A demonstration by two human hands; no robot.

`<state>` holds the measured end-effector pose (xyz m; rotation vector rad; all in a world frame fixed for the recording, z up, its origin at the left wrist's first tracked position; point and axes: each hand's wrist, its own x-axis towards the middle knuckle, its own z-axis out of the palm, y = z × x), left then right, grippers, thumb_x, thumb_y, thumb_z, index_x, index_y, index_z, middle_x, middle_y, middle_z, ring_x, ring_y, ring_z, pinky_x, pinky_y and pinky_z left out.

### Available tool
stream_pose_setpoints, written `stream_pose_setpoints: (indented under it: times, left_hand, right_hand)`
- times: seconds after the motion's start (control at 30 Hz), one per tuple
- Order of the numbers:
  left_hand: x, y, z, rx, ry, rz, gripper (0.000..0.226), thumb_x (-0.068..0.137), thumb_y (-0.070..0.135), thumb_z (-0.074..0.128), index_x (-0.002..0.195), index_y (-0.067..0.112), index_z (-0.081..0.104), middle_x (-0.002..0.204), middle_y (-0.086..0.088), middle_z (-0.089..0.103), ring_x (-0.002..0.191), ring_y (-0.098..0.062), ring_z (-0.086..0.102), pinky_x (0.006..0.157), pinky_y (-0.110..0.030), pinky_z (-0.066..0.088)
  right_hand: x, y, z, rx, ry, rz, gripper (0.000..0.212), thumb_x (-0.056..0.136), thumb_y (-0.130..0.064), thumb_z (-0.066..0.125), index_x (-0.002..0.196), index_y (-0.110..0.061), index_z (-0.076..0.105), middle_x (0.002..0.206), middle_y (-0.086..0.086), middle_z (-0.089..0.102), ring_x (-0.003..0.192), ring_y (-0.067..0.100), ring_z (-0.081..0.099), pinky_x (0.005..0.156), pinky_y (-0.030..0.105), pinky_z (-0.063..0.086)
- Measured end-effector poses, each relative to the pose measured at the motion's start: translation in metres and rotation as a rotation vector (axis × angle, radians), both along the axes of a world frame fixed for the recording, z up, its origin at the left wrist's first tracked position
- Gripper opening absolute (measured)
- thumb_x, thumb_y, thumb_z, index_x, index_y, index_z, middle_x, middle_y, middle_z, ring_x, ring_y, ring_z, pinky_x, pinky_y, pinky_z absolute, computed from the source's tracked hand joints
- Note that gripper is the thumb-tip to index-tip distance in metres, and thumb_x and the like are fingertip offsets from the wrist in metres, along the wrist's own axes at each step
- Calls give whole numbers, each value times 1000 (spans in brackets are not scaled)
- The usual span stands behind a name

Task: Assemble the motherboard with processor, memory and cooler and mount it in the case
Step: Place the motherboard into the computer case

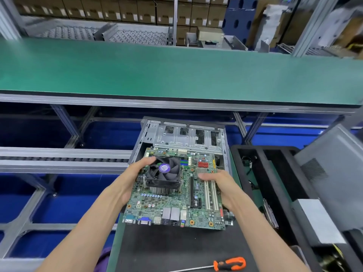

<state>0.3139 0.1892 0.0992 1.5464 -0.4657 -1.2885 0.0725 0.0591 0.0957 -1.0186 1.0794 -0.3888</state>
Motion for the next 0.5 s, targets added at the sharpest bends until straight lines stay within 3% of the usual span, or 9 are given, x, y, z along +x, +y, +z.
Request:
stream_pose_setpoints:
  times: [0.07, 0.27, 0.5]
  left_hand:
    - [-1, -2, -2, 5, -3, -3, 103, 36, 85, 77, 128, 41, 62, 150, 2, 45, 138, -22, 37, 118, -52, 20]
    - [2, -8, -11, 25, -15, 4, 104, 41, 86, 75, 133, 41, 57, 155, 1, 39, 141, -21, 32, 114, -50, 18]
    - [6, -16, -17, 7, -13, -11, 106, 40, 86, 74, 135, 43, 55, 157, 3, 35, 143, -21, 29, 116, -51, 17]
  right_hand:
    - [-2, 2, -2, -61, 25, -1, 113, 71, -28, 88, 157, -15, 17, 164, 5, 19, 148, 27, 23, 117, 51, 19]
    - [-11, 10, -9, -180, 68, 14, 98, 80, -38, 81, 157, -16, 23, 162, 2, 28, 145, 25, 32, 115, 48, 26]
    - [-12, 17, -16, -246, 66, -34, 87, 89, -40, 72, 158, -19, 23, 163, -4, 24, 148, 19, 27, 116, 42, 26]
